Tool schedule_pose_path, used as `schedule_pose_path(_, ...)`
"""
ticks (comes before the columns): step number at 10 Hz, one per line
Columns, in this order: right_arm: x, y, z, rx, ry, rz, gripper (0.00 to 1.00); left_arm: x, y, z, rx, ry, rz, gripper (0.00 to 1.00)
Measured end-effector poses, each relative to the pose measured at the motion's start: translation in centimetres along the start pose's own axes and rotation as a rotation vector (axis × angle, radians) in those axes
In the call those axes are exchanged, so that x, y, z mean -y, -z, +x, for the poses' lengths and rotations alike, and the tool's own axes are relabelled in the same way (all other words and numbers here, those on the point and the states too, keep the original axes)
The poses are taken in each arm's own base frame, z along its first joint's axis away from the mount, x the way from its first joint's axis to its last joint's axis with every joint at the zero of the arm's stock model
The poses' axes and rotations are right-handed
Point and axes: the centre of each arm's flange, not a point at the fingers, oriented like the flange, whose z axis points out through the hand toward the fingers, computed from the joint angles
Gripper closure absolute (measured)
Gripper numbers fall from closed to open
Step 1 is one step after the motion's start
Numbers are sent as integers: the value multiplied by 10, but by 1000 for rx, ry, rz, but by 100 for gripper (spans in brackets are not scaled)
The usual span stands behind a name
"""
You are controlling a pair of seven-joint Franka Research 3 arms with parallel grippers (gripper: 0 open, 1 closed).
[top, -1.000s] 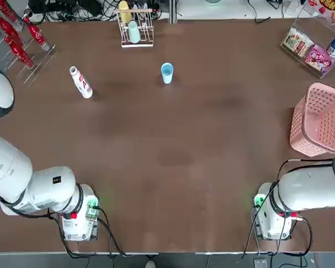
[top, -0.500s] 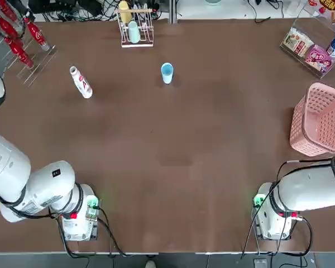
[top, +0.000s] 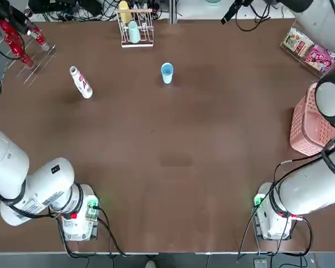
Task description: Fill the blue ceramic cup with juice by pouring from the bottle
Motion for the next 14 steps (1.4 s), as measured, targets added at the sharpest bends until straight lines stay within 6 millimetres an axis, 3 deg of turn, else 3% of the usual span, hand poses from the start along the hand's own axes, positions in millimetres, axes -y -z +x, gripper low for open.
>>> schedule_pose_path(2, -15, -48, -13, -79, 202, 8, 0, 12, -26, -40, -75, -63, -70, 0)
schedule_pose_path(4, -17, -110, -33, -146, 269, 28, 0, 20, -49, -77, -149, -140, -150, 0)
schedule_pose_path(6, 3, -164, -46, -196, 246, 67, 0, 32, -75, -108, -234, -191, -206, 0)
schedule_pose_path(9, 30, -210, -54, -209, 261, 128, 0, 54, -126, -155, -319, -233, -257, 0)
schedule_pose_path(12, 64, -268, -73, -288, 169, 216, 0, 72, -177, -174, -430, -350, -260, 0)
schedule_pose_path(14, 81, -292, -80, -304, 171, 239, 0, 76, -204, -181, -463, -382, -280, 0)
